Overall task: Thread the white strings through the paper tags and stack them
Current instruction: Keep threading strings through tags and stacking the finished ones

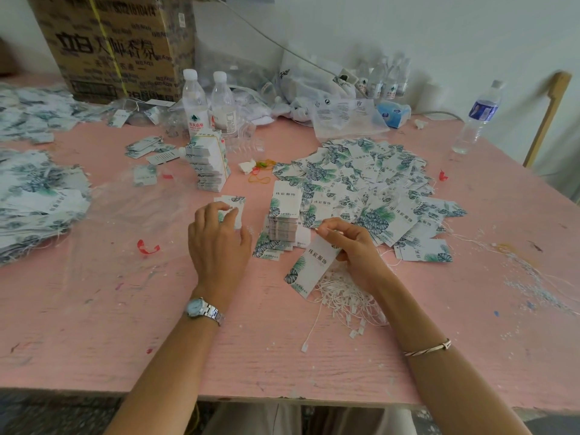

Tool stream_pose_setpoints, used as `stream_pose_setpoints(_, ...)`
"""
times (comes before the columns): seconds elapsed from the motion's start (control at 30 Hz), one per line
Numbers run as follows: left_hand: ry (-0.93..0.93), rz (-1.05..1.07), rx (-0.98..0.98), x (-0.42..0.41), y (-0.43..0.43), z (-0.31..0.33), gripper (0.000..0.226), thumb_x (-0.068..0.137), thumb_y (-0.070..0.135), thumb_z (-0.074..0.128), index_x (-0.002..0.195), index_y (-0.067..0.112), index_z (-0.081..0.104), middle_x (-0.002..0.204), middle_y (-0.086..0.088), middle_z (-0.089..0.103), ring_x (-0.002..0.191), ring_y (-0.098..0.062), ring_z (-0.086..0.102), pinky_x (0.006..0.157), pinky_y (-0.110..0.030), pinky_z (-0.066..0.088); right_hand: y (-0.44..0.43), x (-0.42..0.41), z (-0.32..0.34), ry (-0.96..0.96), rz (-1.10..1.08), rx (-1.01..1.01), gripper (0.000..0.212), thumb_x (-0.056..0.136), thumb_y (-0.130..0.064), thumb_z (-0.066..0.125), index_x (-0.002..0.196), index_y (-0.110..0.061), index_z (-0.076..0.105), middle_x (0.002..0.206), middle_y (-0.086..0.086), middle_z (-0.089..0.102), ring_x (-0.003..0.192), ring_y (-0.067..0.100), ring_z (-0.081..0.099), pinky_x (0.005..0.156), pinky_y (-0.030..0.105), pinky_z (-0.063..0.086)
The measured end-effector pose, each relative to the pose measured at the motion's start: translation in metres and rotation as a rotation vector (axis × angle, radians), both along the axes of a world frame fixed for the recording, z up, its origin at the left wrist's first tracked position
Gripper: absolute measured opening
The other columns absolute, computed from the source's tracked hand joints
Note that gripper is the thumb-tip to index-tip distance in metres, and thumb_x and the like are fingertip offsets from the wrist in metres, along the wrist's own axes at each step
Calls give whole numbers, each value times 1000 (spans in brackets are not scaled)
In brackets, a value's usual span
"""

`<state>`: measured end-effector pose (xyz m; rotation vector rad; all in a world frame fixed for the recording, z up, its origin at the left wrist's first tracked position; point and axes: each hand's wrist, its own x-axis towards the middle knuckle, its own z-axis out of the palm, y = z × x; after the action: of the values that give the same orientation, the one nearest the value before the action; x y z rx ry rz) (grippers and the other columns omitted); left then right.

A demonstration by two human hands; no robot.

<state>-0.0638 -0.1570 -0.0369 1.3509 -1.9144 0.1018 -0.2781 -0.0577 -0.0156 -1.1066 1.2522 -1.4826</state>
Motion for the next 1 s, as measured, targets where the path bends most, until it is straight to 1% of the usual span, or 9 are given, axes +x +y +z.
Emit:
stream_pose_setpoints(0.13,-81,40,84,1,-1,-4,35,86,22,73,117,5,73,127,-11,62,119,-32,52,90,-43,40,-1,1,-1,18,-9,11,11,85,-24,73,74,-22,71,78,-3,61,72,20,54,47,14,34)
stream_pose_setpoints(0.27,-63,75,81,5,0,-2,27,88,21,73,111,8,76,122,-7,66,109,-31,54,83,-42,36,-1,1,-1,14,-11,27,10,83,-24,71,78,-17,69,77,4,61,79,31,54,46,16,34)
stream_pose_setpoints(0.47,-4,69,-20,3,1,-2,13,85,17,77,96,10,80,111,-3,71,95,-32,56,74,-40,33,-1,1,0,13,-28,40,11,81,-28,72,79,-18,69,78,8,61,82,33,51,45,18,30)
stream_pose_setpoints(0.57,19,70,-56,2,0,-3,10,84,17,78,92,11,80,107,-2,72,93,-32,56,72,-39,31,-1,-1,0,35,-42,36,9,82,-28,73,77,-21,69,77,5,60,82,30,48,48,15,29)
stream_pose_setpoints(0.63,71,73,-136,2,0,-3,7,86,16,77,90,12,80,103,0,73,88,-31,56,70,-38,29,-1,-1,-1,49,-46,34,11,84,-27,73,77,-21,69,78,6,58,82,29,46,49,15,29)
stream_pose_setpoints(0.73,201,72,-382,2,0,1,5,91,19,74,91,19,80,99,4,73,78,-25,52,66,-35,28,-2,-2,-2,63,-38,15,12,86,-26,74,79,-19,68,80,7,56,79,29,44,50,16,27)
stream_pose_setpoints(0.83,248,20,-605,-2,4,4,5,92,23,76,90,22,80,96,5,74,72,-20,47,65,-33,28,-2,-2,-3,48,-4,-17,11,88,-25,73,79,-20,69,83,8,50,70,23,39,50,18,25)
stream_pose_setpoints(0.93,228,-142,-688,-8,10,4,2,87,24,82,89,23,81,93,7,75,75,-17,47,66,-34,29,-2,-2,-3,30,18,-39,9,88,-27,73,81,-21,71,85,10,51,66,17,38,49,19,24)
stream_pose_setpoints(1.0,186,-256,-706,-14,15,3,6,86,26,83,91,23,81,94,9,75,77,-15,48,67,-35,30,-1,-1,-2,37,32,-48,8,87,-29,72,85,-22,72,86,6,60,65,14,42,49,18,27)
